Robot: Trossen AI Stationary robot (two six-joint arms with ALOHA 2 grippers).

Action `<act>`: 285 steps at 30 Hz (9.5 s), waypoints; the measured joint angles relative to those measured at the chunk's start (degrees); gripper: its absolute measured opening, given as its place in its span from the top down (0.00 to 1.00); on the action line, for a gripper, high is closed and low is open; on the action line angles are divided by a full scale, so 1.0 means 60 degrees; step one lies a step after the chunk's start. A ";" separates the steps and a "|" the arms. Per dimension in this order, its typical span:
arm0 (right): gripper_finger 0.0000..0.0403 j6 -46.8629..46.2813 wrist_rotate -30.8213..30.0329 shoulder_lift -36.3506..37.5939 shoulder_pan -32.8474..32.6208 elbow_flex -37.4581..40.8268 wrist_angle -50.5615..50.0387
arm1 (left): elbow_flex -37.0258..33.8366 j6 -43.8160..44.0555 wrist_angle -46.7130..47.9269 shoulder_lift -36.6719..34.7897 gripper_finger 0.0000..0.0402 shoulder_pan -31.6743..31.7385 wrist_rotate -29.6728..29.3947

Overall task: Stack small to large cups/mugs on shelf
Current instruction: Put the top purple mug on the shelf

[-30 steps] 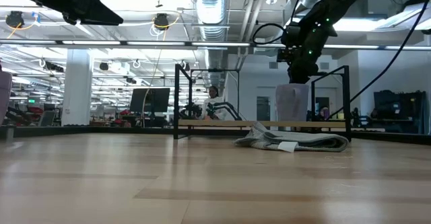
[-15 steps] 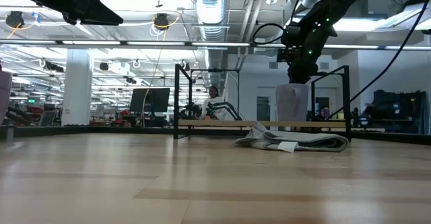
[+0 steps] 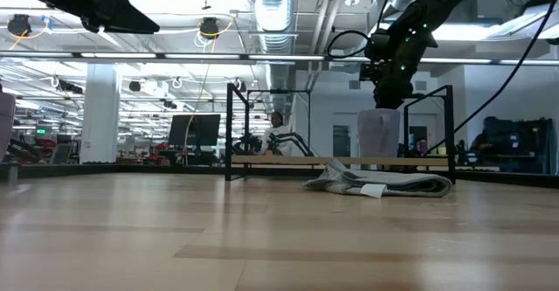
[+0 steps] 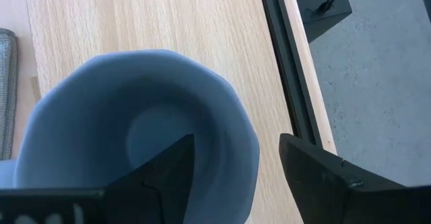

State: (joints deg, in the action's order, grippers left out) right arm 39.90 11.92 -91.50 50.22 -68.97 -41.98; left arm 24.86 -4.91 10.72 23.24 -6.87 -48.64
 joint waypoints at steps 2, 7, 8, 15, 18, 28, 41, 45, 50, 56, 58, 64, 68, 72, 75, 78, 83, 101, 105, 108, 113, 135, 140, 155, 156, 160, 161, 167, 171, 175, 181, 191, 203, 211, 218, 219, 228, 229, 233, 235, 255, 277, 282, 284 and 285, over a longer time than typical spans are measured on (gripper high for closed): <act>0.40 -0.0007 0.0000 0.0000 0.0000 0.0000 -0.0001 | 0.0000 0.0000 0.0004 0.0000 0.65 0.0000 0.0000; 0.40 -0.0153 0.0000 0.0000 0.0000 0.0000 -0.0010 | 0.0000 -0.0004 0.0011 0.0000 0.65 0.0000 0.0000; 0.40 -0.0153 0.0000 0.0000 -0.0005 -0.0001 -0.0025 | 0.0000 -0.0004 0.0011 0.0000 0.65 0.0000 0.0000; 0.40 -0.0157 -0.0022 0.0000 -0.0251 -0.0386 -0.0437 | 0.0000 -0.0004 0.0020 0.0000 0.65 0.0000 0.0000; 0.40 -0.0160 -0.0035 0.0000 -0.0382 -0.0628 -0.0620 | 0.0000 -0.0004 0.0048 0.0000 0.65 0.0000 0.0000; 0.40 -0.0446 -0.0534 0.0001 -0.0686 -0.1744 -0.1679 | 0.0000 -0.0004 0.0111 0.0000 0.65 0.0000 0.0053; 0.40 -0.2053 -0.0506 0.0011 -0.1205 -0.3956 -0.3509 | 0.0000 0.0000 0.0157 0.0000 0.65 0.0002 0.0053; 0.40 -0.2482 -0.0484 0.0155 -0.1586 -0.4346 -0.3654 | 0.0000 0.0004 0.0160 -0.0004 0.65 0.0000 0.0165; 0.40 -0.2911 -0.0459 0.0546 -0.2480 -0.4658 -0.3646 | 0.0000 0.0008 0.0164 -0.0003 0.65 0.0000 0.0764; 0.40 -0.3635 -0.0463 0.1531 -0.3823 -0.4764 -0.3657 | 0.0000 0.0015 0.0265 -0.0004 0.65 0.0000 0.0889; 0.40 -0.3919 -0.0459 0.1928 -0.4334 -0.4764 -0.3705 | 0.0000 0.0016 0.0415 -0.0004 0.65 0.0000 0.0889; 0.40 -0.4369 -0.0465 0.3068 -0.6060 -0.4194 -0.3646 | 0.0000 0.0251 0.0688 0.0000 0.65 0.0000 0.1157; 0.40 -0.4968 -0.0469 0.3776 -0.7103 -0.3267 -0.3089 | 0.0000 0.0437 0.0688 0.0000 0.65 0.0000 0.1746; 0.40 -0.5517 -0.0650 0.4649 -0.7711 -0.1911 -0.2371 | 0.0000 0.0420 0.0698 0.0000 0.65 0.0000 0.2078; 0.40 -0.6000 -0.1145 0.5552 -0.7931 -0.0604 -0.1168 | 0.0000 0.0365 0.0738 -0.0002 0.65 0.0000 0.2055; 0.40 -0.6179 -0.1254 0.6581 -0.7976 0.0822 0.0178 | 0.0000 0.0243 0.0736 0.0000 0.65 0.0000 0.2044; 0.40 -0.6424 -0.1213 0.7961 -0.7992 0.3203 0.2203 | 0.0000 0.0149 0.0739 -0.0002 0.65 0.0000 0.2051; 0.40 -0.6907 -0.1232 1.0643 -0.7981 0.8104 0.6401 | 0.0000 0.0160 0.0742 -0.0001 0.65 0.0000 0.2051; 0.40 -0.6910 -0.1249 1.1541 -0.7976 0.8679 0.6369 | 0.0000 0.0146 0.0761 -0.0004 0.65 0.0000 0.2051; 0.40 -0.6954 -0.1249 1.2253 -0.7978 0.9090 0.6369 | 0.0000 0.0142 0.0869 0.0000 0.65 0.0000 0.2049; 0.40 -0.7287 -0.1249 1.3382 -0.7974 0.9824 0.6401 | 0.0000 0.0142 0.0892 -0.0004 0.65 0.0000 0.2047; 0.40 -0.7337 -0.1522 1.5187 -0.7906 1.1166 0.6496 | 0.0731 0.1695 0.2417 0.0055 0.65 0.0004 0.2719; 0.40 -0.7326 -0.1516 1.5187 -0.7909 1.1172 0.6502 | 0.1798 0.3198 0.4290 0.0296 0.65 0.0000 0.3520; 0.40 -0.7381 -0.2055 1.5183 -0.7909 1.1191 0.6511 | 0.4856 0.6348 0.9688 0.2870 0.65 0.0004 0.6217; 0.40 -0.7396 -0.2055 1.5183 -0.7909 1.1191 0.6511 | 0.4924 0.6537 1.0066 0.3047 0.65 0.0004 0.6302; 0.40 -0.7402 -0.2080 1.5183 -0.7909 1.1191 0.6514 | 0.4962 0.7048 1.1068 0.3623 0.65 0.0003 0.6587; 0.40 -0.7402 -0.2089 1.5183 -0.7909 1.1195 0.6514 | 0.4962 0.7060 1.1234 0.3727 0.65 0.0000 0.6719; 0.40 -0.7402 -0.2107 1.5183 -0.7909 1.1195 0.6514 | 0.4965 0.6650 1.1488 0.4223 0.65 -0.0003 0.8203; 0.40 -0.7402 -0.2106 1.5183 -0.7909 1.1195 0.6514 | 0.4965 0.6388 1.1787 0.4478 0.65 -0.0126 0.8771; 0.40 -0.7406 -0.2106 1.5183 -0.7909 1.1195 0.6514 | 0.4965 0.5964 1.1897 0.4700 0.65 -0.0357 0.9383; 0.40 -0.7410 -0.2106 1.5183 -0.7909 1.1195 0.6514 | 0.4965 0.5795 1.1535 0.4986 0.65 -0.0836 1.0166; 0.40 -0.7847 -0.2255 1.5183 -0.7909 1.1199 0.6539 | 0.4965 0.7580 1.0887 0.5078 0.65 -0.2559 0.9846; 0.40 -0.7839 -0.2253 1.5183 -0.7909 1.1199 0.6533 | 0.4965 1.0086 1.0374 0.5637 0.65 -0.4524 0.8413; 0.40 -0.7836 -0.2251 1.5183 -0.7909 1.1199 0.6531 | 0.4965 1.1741 1.0364 0.6509 0.65 -0.4925 0.8145; 0.40 -0.7836 -0.2251 1.5183 -0.7909 1.1199 0.6529 | 0.4965 1.1944 1.0367 0.7356 0.65 -0.5259 0.8315; 0.40 -0.7836 -0.2251 1.5183 -0.7909 1.1199 0.6529 | 0.4965 1.1991 1.0367 0.7464 0.65 -0.5304 0.8317; 0.40 -0.7912 -0.2248 1.5183 -0.7909 1.1199 0.6525 | 0.4962 1.2407 1.1064 0.8219 0.65 -0.5588 0.8557; 0.40 -0.7912 -0.2248 1.5183 -0.7909 1.1199 0.6525 | 0.4962 1.2427 1.1094 0.8263 0.65 -0.5620 0.8553; 0.40 -0.7923 -0.2248 1.5183 -0.7912 1.1199 0.6525 | 0.4962 1.2422 1.1093 0.8342 0.65 -0.5628 0.8465; 0.40 -0.7927 -0.2244 1.5183 -0.7912 1.1199 0.6525 | 0.4962 1.2427 1.1111 0.8335 0.65 -0.5625 0.8272; 0.40 -0.7927 -0.2215 1.5182 -0.7912 1.1199 0.6518 | 0.4255 1.2652 1.0790 0.8335 0.65 -0.5628 0.8131; 0.40 -0.7923 -0.2215 1.5183 -0.7912 1.1199 0.6518 | 0.4255 1.2641 1.0502 0.8335 0.65 -0.5625 0.7808; 0.40 -0.7923 -0.2215 1.5182 -0.7912 1.1199 0.6521 | 0.4255 1.2662 1.0506 0.8335 0.65 -0.5625 0.7868; 0.40 -0.7923 -0.2215 1.5181 -0.7912 1.1199 0.6522 | 0.4255 1.2670 1.0508 0.8335 0.65 -0.5625 0.7882; 0.40 -0.7923 -0.2215 1.5182 -0.7913 1.1199 0.6521 | 0.4255 1.2672 1.0508 0.8335 0.65 -0.5625 0.7883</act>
State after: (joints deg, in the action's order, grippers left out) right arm -7.64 -1.37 -0.41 2.74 -1.78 -2.86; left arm 50.39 71.12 73.77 73.25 -40.62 -1.34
